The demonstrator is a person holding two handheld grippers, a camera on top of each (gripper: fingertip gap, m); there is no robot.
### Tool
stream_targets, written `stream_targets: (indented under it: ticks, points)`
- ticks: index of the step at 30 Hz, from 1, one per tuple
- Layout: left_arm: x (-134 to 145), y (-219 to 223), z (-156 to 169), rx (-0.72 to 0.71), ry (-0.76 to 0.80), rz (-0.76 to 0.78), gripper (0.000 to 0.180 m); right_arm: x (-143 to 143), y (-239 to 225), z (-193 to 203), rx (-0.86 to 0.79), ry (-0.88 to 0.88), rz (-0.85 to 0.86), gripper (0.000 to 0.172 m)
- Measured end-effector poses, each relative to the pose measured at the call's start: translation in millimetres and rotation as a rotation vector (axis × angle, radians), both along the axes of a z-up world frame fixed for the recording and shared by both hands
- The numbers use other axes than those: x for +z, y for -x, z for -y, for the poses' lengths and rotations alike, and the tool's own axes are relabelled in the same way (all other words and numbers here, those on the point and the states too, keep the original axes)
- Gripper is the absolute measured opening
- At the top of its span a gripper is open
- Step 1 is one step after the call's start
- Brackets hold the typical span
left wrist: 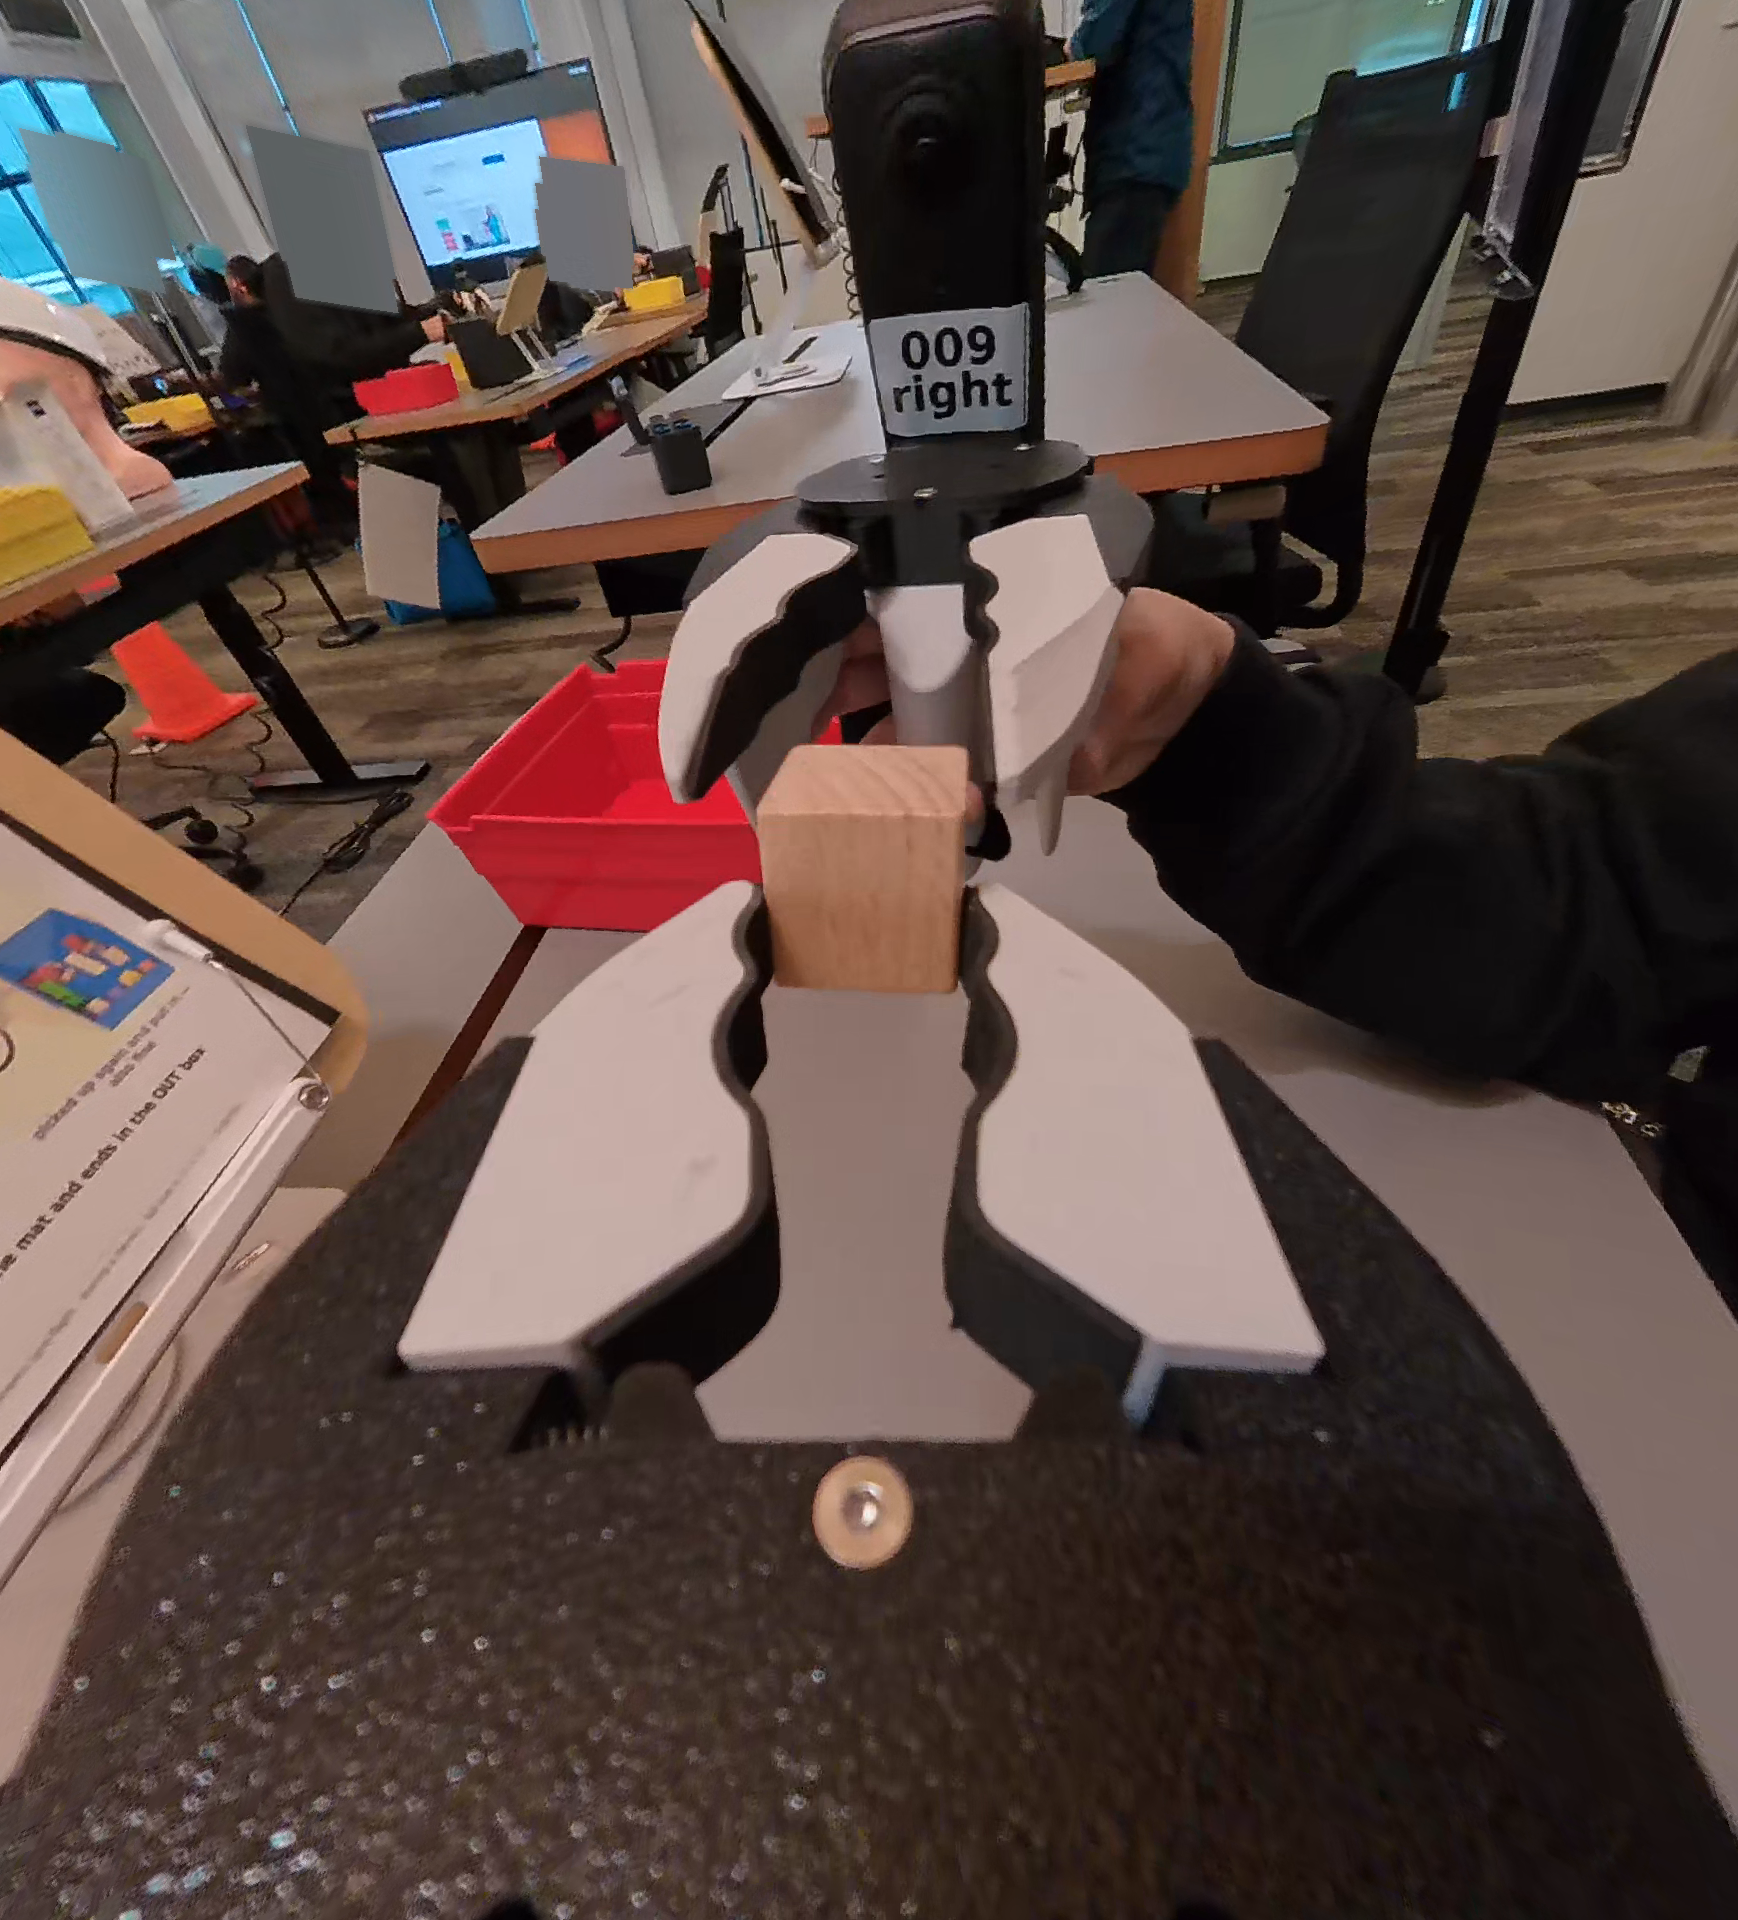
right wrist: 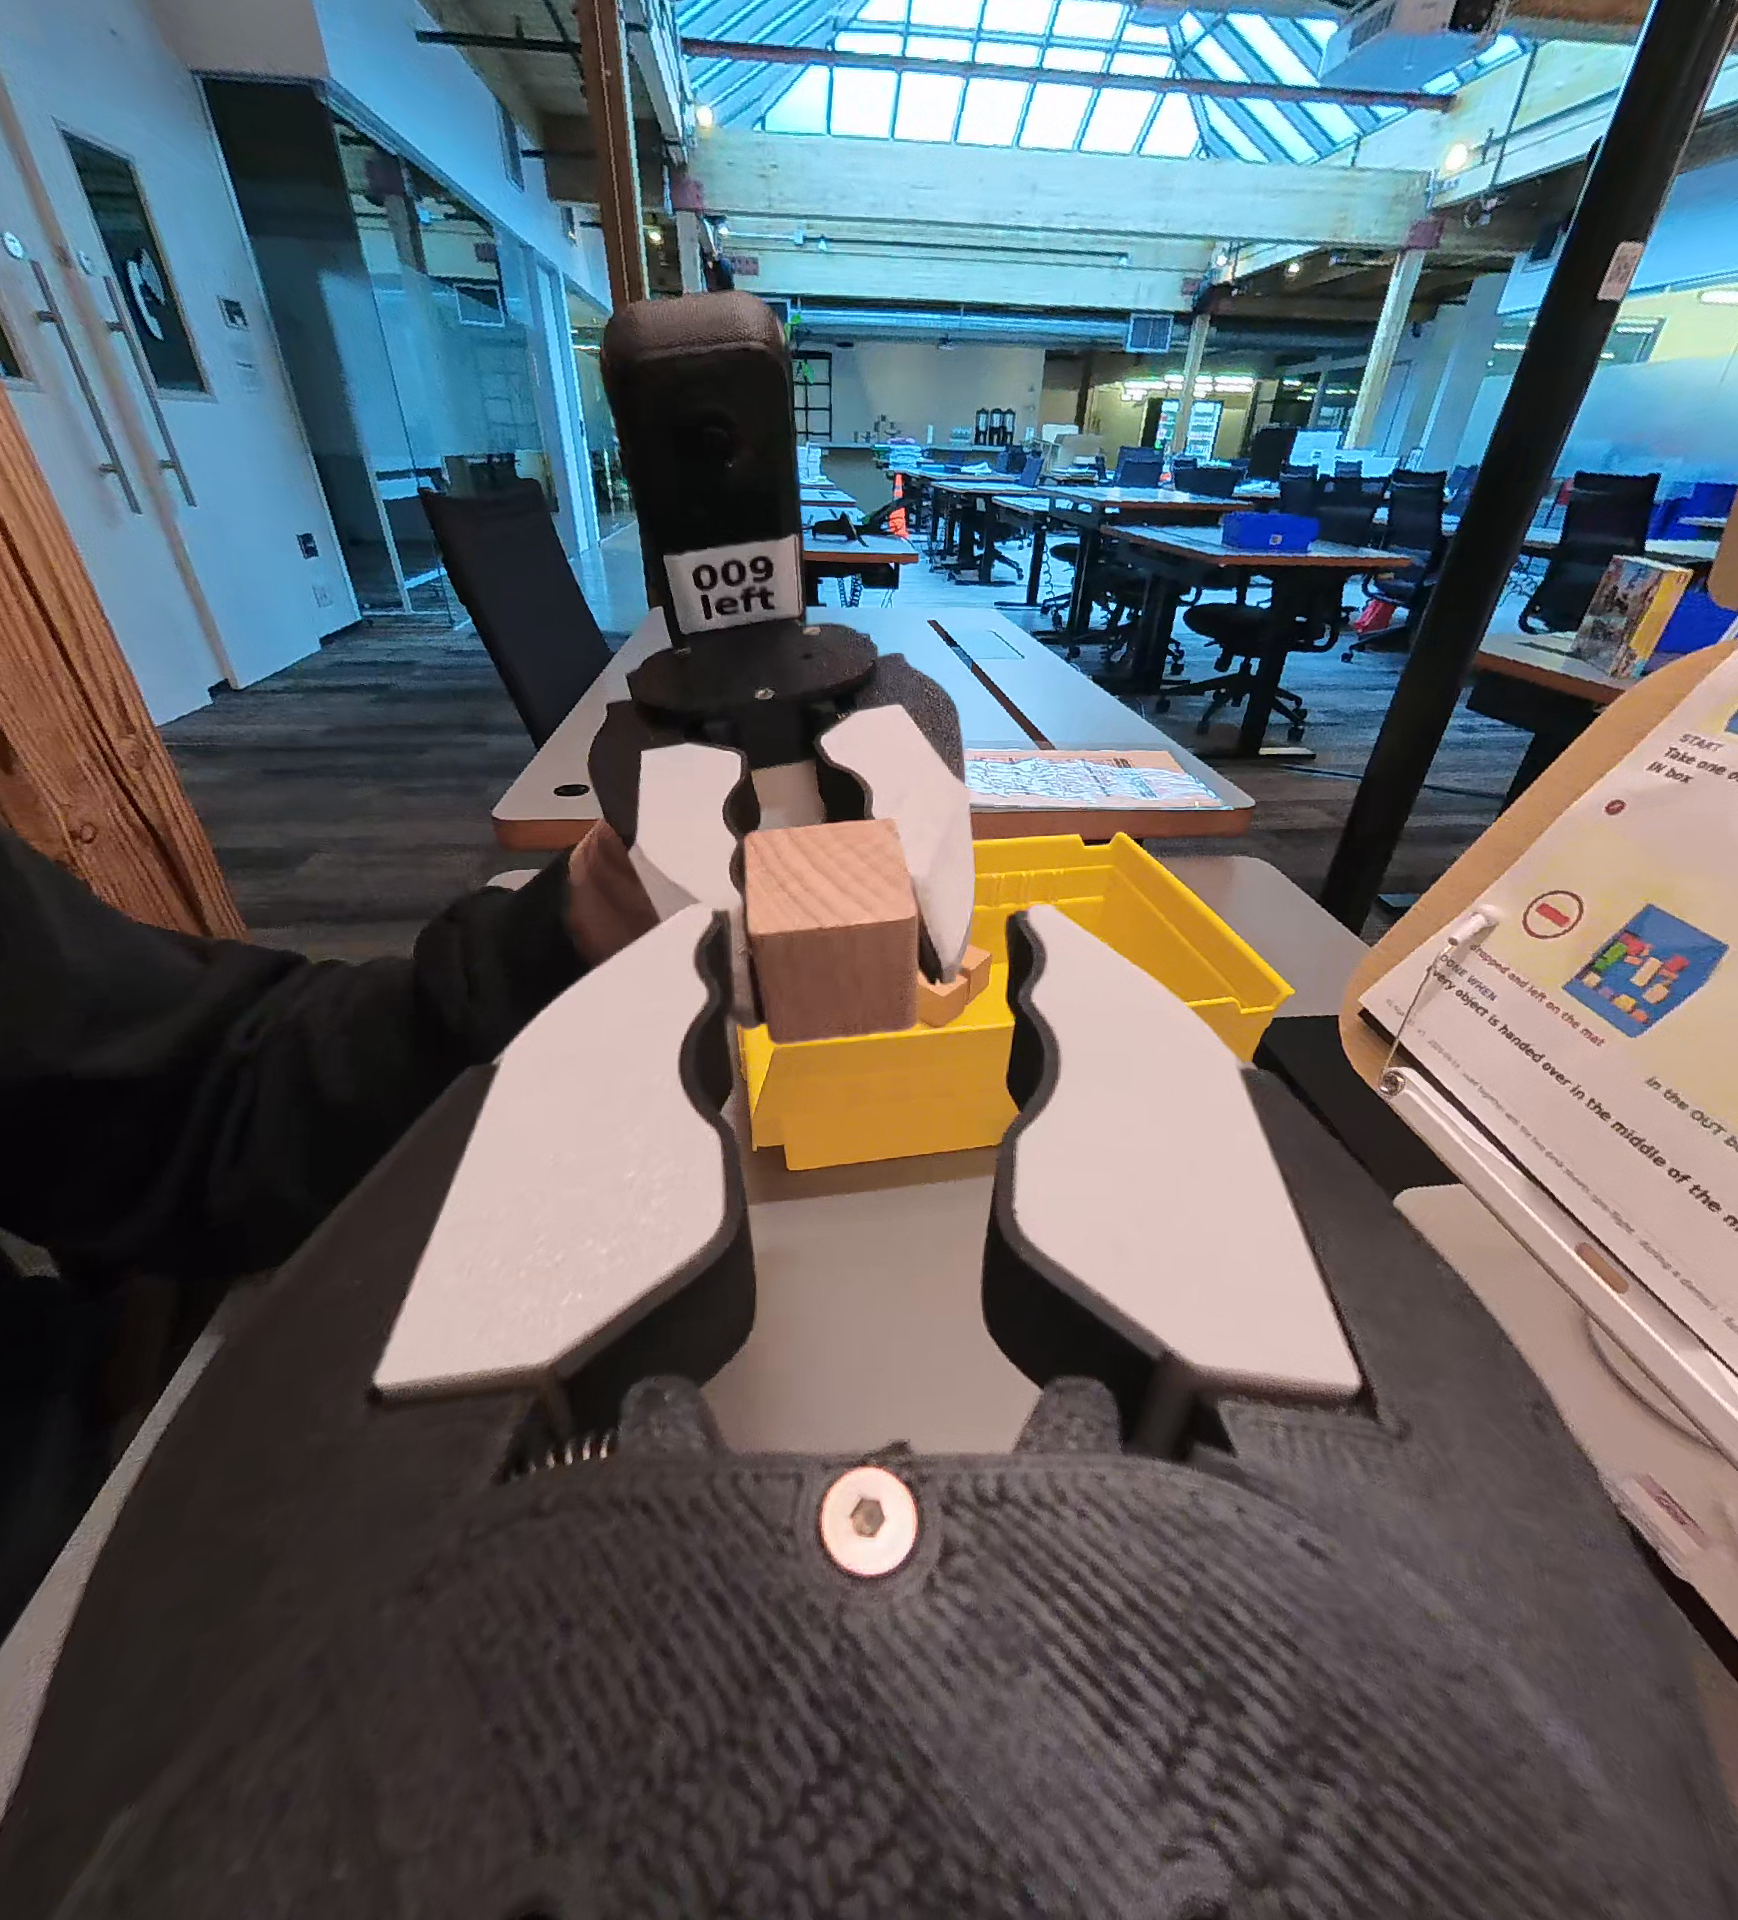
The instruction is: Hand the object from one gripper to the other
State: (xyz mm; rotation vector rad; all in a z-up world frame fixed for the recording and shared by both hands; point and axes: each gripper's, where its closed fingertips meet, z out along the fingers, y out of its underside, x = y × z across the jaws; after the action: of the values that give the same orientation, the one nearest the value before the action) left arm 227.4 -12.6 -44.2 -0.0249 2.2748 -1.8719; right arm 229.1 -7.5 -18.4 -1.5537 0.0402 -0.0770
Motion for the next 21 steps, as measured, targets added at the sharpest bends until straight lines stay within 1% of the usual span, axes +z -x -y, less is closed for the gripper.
stream_targets:
  ticks: [3, 6, 11, 13, 20, 21]
  points:
    - [-2.9, -3.1, 0.7, 0.011, -0.008, 0.003, 0.034, -2.3, -0.3, -2.8, 0.001, 0.006, 0.008, 0.050]
    - [2.2, -4.0, -0.1, 0.016, 0.021, 0.017, 0.033, -4.5, 1.4, -6.5, 0.014, 0.012, 0.016, 0.047]
    - [2.7, -3.0, -0.6, 0.014, 0.024, 0.024, 0.033, -3.3, 3.9, -11.2, 0.023, 0.003, 0.040, 0.040]
    - [2.1, -1.3, 1.2, 0.005, 0.022, 0.027, 0.034, -3.1, 4.8, -13.1, 0.029, 0.001, 0.045, 0.035]
    - [5.0, -4.0, 3.4, 0.017, 0.055, 0.004, 0.035, -1.3, 2.4, -12.1, -0.017, 0.026, 0.055, 0.034]
    - [5.8, -6.3, 3.0, 0.032, 0.064, 0.001, 0.040, 0.0, 0.2, -11.0, -0.037, 0.024, 0.063, 0.034]
